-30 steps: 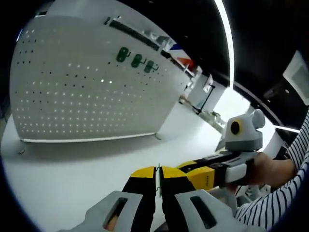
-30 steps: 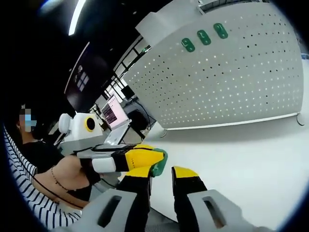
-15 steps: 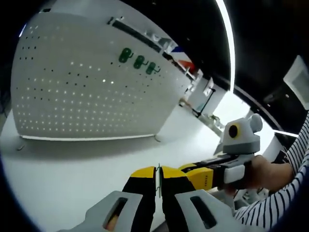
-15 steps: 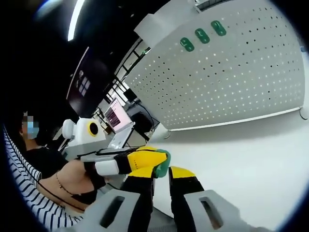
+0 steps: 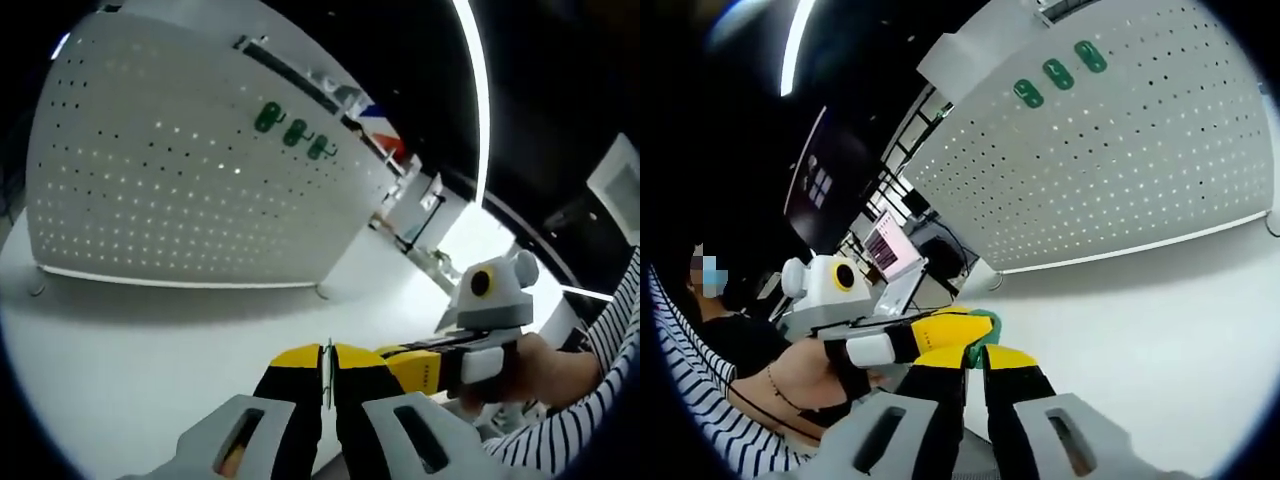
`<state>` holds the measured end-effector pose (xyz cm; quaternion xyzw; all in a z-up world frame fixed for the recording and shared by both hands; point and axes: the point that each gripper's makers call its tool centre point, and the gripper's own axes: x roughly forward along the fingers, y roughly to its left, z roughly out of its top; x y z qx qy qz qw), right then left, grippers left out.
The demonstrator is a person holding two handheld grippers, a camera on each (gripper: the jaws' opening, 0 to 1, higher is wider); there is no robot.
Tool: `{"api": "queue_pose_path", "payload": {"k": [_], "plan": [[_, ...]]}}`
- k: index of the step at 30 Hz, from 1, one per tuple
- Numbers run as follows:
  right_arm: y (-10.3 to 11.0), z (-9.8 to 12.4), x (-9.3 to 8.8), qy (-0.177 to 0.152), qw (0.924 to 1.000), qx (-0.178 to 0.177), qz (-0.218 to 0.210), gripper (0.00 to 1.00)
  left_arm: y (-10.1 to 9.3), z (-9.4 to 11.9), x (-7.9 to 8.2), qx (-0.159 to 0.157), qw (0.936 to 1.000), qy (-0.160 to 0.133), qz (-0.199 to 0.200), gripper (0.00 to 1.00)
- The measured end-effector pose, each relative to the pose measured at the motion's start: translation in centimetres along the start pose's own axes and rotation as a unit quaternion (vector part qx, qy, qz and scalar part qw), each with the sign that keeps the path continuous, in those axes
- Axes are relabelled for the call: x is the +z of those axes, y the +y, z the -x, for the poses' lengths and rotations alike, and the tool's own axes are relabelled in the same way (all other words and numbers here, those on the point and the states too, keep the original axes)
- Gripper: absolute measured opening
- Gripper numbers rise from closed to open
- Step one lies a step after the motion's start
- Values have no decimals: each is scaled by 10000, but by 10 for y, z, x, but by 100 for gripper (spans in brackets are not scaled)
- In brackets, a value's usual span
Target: Insert the hook assembly into the mounting plate slot until the hook locks in place.
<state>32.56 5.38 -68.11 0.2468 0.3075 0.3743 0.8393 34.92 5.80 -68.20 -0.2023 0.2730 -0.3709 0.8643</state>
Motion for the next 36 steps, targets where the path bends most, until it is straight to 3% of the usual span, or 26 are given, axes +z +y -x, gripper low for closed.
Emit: {"api": "queue_pose_path", "payload": {"k": [18,36], "plan": [[-6,3,2,-166,9994,-95,-284,1,-2,-4,1,-83,9996,-108,229,2],[-5,2,6,-181,9992,-267,244,0,0,-4,4,-28,9998,-186,-11,4]]}}
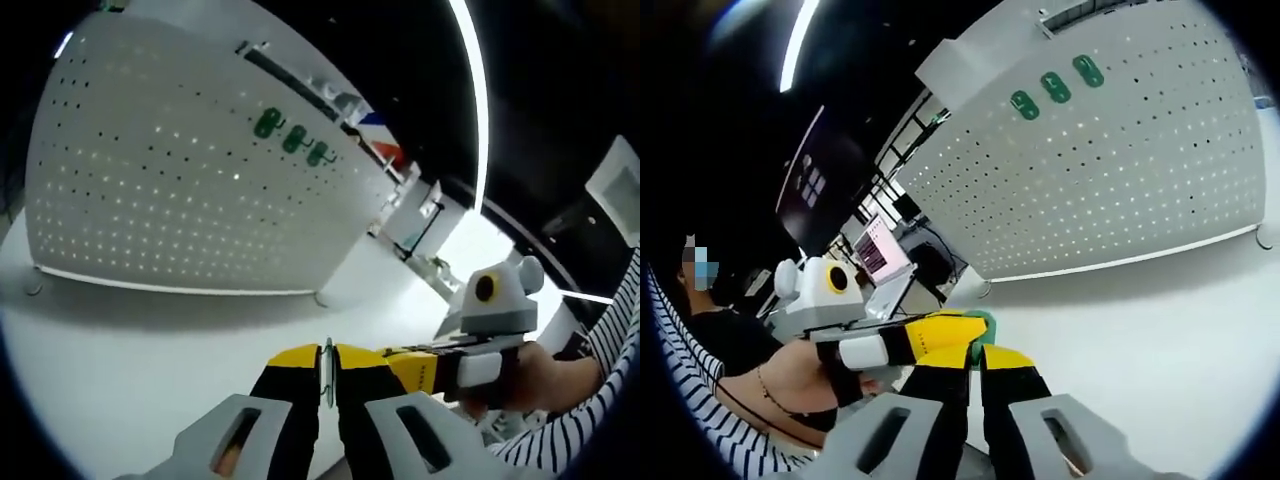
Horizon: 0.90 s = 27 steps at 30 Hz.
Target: Insert the hook assembly into the mounting plate slot until the hook locks in place.
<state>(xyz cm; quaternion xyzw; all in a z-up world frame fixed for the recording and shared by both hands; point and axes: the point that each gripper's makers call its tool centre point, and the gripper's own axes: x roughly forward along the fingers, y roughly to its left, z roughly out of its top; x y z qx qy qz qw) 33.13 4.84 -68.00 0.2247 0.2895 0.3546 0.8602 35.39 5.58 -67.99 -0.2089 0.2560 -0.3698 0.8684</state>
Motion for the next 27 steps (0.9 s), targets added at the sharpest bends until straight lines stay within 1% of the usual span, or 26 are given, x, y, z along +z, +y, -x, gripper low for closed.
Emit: {"api": "queue_pose_path", "payload": {"k": [3,9,14,22,27], "plan": [[2,0,3,-22,9999,-18,147,0,-2,1,3,12,9998,-33,-205,4],[5,-1,6,-40,9986,-77,518,0,-2,2,7,25,9992,-57,-401,4],[4,-1,7,-44,9979,-111,637,0,-2,3,8,92,9981,-65,-598,4],[2,-1,11,-67,9960,-219,863,0,-2,5,12,41,9979,-84,-643,5],[-1,1,13,-101,9948,-308,966,0,-1,6,12,51,9980,-79,-617,10]]}}
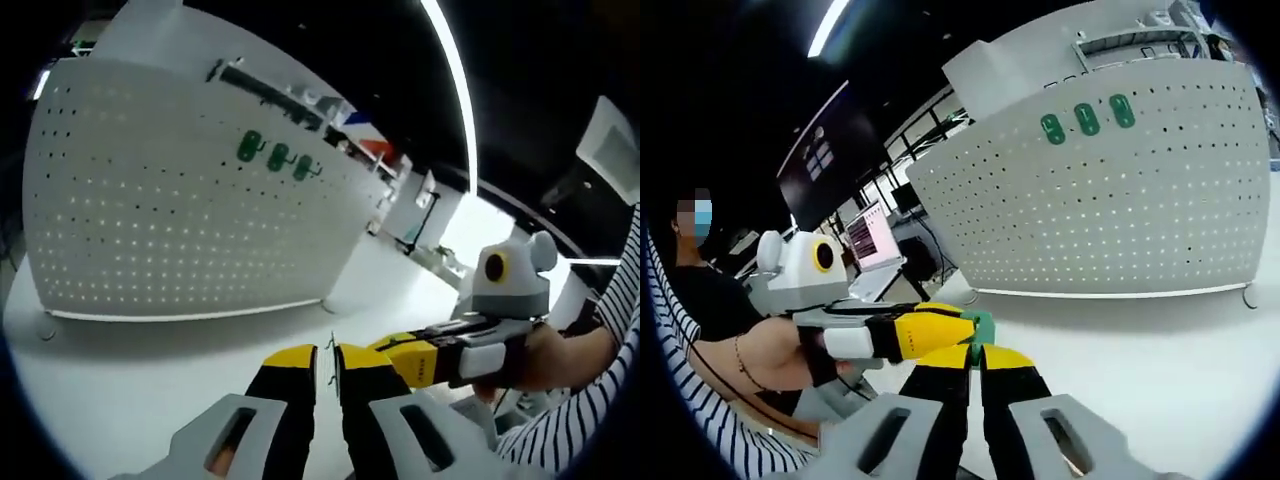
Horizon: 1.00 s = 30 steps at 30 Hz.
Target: Insert the hook assembly into the mounting plate slot until the hook locks in place.
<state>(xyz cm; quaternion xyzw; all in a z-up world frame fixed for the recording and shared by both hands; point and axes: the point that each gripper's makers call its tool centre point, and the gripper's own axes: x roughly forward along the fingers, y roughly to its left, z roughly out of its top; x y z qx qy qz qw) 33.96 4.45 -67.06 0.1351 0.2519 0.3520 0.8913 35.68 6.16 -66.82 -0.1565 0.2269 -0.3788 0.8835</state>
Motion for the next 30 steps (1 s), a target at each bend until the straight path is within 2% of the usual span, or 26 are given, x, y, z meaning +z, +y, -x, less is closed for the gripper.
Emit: {"api": "queue_pose_path", "payload": {"k": [13,25,30], "plan": [[-6,0,10,-213,9982,-215,519,0,2,4,-5,1,9999,129,58,30],[-12,-1,20,-463,9958,-391,690,0,4,11,-9,43,9999,87,38,55],[-14,-3,24,-570,9941,-468,800,0,3,12,-10,69,9999,99,-84,64]]}}
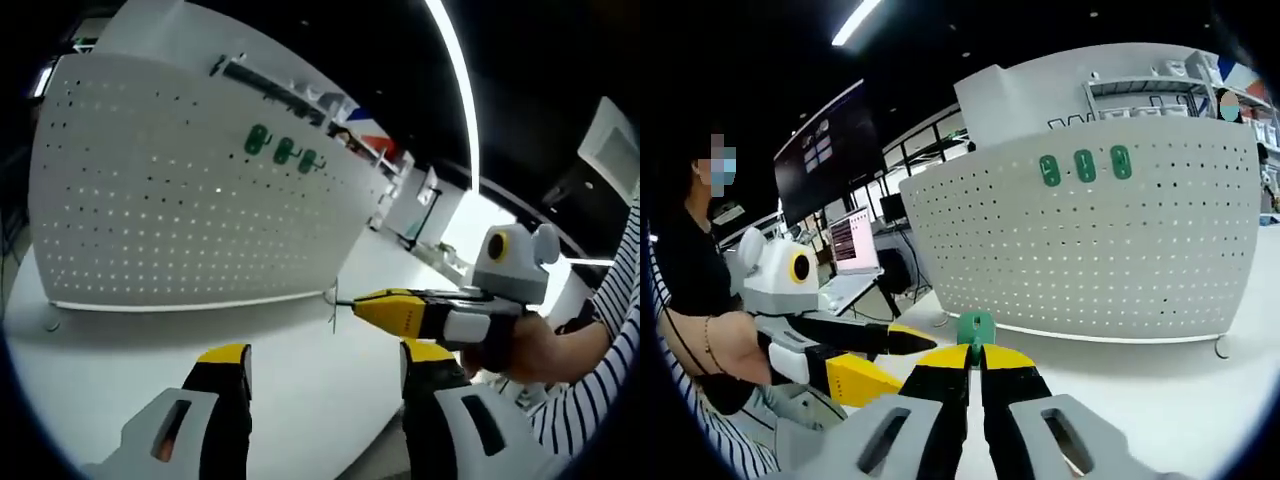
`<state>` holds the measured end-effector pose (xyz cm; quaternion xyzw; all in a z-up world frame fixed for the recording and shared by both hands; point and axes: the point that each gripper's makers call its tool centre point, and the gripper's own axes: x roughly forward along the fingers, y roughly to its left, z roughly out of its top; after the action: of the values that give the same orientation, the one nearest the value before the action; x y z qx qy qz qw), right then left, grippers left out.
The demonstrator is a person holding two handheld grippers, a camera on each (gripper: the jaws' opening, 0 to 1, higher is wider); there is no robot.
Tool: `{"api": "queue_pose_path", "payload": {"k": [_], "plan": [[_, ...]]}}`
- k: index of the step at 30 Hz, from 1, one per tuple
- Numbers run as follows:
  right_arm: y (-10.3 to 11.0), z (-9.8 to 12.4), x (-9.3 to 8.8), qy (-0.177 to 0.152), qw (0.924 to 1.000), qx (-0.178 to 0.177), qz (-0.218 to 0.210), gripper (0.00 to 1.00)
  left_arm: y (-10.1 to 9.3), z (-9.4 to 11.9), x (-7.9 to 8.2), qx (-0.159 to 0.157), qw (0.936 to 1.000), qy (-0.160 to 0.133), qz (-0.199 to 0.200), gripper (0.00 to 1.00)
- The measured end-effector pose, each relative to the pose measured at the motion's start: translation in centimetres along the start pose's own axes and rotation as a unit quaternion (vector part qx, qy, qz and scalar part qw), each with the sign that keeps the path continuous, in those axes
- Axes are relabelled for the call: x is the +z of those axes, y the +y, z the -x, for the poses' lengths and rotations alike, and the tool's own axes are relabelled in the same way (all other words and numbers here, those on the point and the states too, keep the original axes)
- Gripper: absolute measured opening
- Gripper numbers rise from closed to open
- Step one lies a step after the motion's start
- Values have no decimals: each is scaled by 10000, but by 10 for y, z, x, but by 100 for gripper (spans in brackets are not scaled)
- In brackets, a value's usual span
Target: Insert the hook assembly into the mounting plate slot until the hook locks in place.
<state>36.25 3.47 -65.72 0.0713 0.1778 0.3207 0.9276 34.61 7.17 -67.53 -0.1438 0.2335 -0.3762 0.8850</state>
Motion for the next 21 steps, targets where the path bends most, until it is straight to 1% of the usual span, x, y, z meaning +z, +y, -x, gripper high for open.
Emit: {"api": "queue_pose_path", "payload": {"k": [3,9,12,18,21], "plan": [[-2,-1,4,-117,9999,-73,43,0,-1,0,-1,36,10000,3,-82,69],[-13,-2,16,-399,9985,-331,150,0,-1,2,-5,94,9999,-20,-124,79],[-19,-2,20,-508,9973,-469,230,0,3,4,-6,223,9995,-82,-227,87],[-31,-3,30,-735,9943,-704,332,0,5,6,-8,271,9994,-95,-202,92],[-38,-4,36,-832,9928,-806,298,0,6,7,-9,303,9993,-83,-210,94]]}}
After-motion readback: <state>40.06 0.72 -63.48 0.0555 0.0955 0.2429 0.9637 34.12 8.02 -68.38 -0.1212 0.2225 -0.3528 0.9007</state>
